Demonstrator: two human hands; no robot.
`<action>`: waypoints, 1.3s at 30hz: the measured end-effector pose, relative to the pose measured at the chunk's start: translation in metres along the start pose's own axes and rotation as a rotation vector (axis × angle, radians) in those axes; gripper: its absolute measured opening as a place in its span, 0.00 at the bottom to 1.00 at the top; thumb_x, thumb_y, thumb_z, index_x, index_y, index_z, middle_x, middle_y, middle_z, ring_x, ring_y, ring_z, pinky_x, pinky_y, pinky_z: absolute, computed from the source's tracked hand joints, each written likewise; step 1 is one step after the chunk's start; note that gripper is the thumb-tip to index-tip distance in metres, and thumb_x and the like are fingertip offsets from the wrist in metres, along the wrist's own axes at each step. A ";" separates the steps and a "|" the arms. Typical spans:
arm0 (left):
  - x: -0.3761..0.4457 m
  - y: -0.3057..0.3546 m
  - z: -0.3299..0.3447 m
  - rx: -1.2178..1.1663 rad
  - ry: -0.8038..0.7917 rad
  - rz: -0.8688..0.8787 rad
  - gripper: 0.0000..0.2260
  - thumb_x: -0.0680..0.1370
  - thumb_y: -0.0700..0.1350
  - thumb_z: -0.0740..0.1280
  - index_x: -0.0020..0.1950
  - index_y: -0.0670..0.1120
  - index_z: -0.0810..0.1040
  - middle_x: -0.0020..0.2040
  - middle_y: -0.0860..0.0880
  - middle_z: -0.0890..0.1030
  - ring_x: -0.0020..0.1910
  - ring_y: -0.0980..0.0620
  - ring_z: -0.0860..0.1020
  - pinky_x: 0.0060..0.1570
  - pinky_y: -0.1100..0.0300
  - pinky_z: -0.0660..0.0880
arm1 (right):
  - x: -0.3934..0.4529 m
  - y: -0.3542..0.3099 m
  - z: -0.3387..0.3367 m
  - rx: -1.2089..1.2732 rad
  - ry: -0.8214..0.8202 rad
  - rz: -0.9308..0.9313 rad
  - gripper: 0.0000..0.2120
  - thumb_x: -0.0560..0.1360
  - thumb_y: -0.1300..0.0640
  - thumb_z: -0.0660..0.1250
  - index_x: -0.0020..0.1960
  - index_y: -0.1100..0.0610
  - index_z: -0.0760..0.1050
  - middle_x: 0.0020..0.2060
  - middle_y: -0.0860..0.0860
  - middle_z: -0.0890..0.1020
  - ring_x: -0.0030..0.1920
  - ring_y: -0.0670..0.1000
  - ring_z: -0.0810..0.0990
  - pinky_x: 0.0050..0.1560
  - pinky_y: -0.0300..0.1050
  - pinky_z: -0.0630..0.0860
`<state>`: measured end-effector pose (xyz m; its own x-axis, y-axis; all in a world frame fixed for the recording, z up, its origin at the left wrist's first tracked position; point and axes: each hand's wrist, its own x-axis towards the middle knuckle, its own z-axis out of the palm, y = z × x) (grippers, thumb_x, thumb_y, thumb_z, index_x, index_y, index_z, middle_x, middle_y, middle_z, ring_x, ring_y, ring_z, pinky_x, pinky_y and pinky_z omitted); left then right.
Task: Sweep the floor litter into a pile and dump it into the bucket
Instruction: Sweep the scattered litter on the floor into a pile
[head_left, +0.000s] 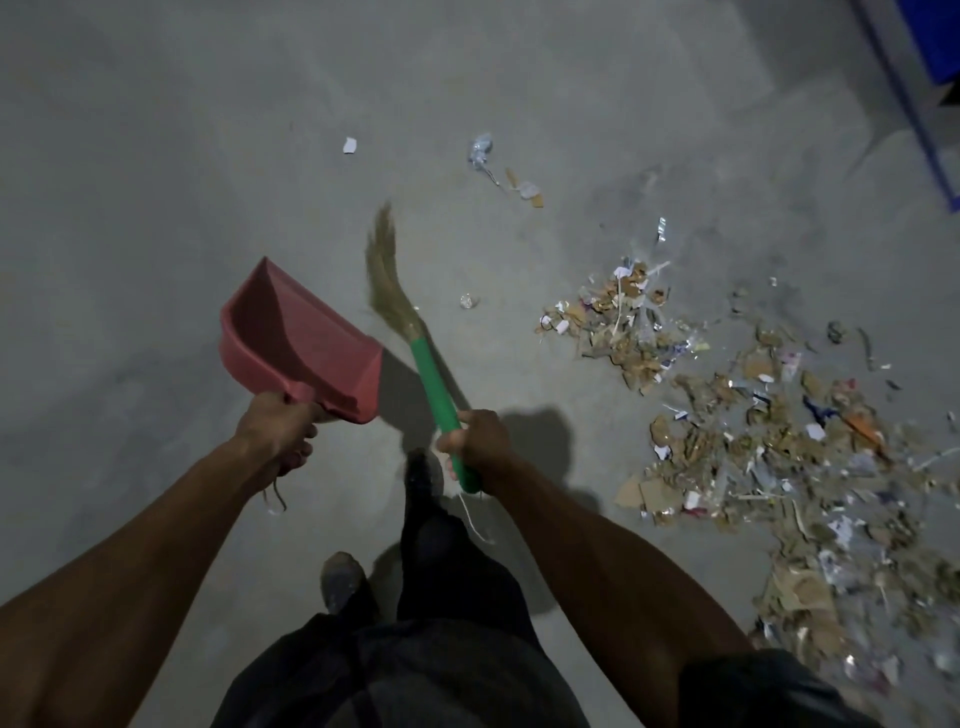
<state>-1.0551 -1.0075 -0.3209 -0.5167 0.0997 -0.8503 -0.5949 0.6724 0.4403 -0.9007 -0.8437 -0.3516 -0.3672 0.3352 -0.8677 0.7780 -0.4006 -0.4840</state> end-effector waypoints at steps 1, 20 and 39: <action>0.001 0.001 0.002 0.006 -0.005 0.001 0.07 0.74 0.37 0.72 0.47 0.39 0.75 0.35 0.44 0.69 0.22 0.52 0.63 0.17 0.69 0.58 | 0.006 0.002 -0.007 0.044 0.032 0.030 0.07 0.71 0.74 0.66 0.48 0.70 0.73 0.24 0.57 0.72 0.19 0.51 0.71 0.20 0.37 0.67; 0.021 0.045 0.050 0.112 -0.140 0.071 0.13 0.71 0.41 0.75 0.51 0.36 0.77 0.37 0.43 0.72 0.23 0.51 0.66 0.19 0.64 0.62 | 0.054 -0.043 -0.167 0.920 0.620 -0.068 0.09 0.74 0.70 0.65 0.43 0.59 0.69 0.28 0.52 0.73 0.20 0.46 0.72 0.20 0.35 0.69; 0.146 0.193 -0.078 0.200 -0.108 0.119 0.06 0.76 0.40 0.69 0.44 0.37 0.74 0.33 0.43 0.70 0.22 0.51 0.64 0.21 0.65 0.60 | 0.072 -0.227 0.023 -0.564 0.303 -0.254 0.19 0.69 0.62 0.67 0.58 0.53 0.71 0.43 0.56 0.81 0.38 0.57 0.82 0.38 0.49 0.81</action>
<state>-1.2939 -0.9204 -0.3374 -0.5003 0.2578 -0.8266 -0.3943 0.7821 0.4826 -1.1148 -0.7484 -0.3066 -0.4783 0.6169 -0.6251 0.8633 0.1996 -0.4636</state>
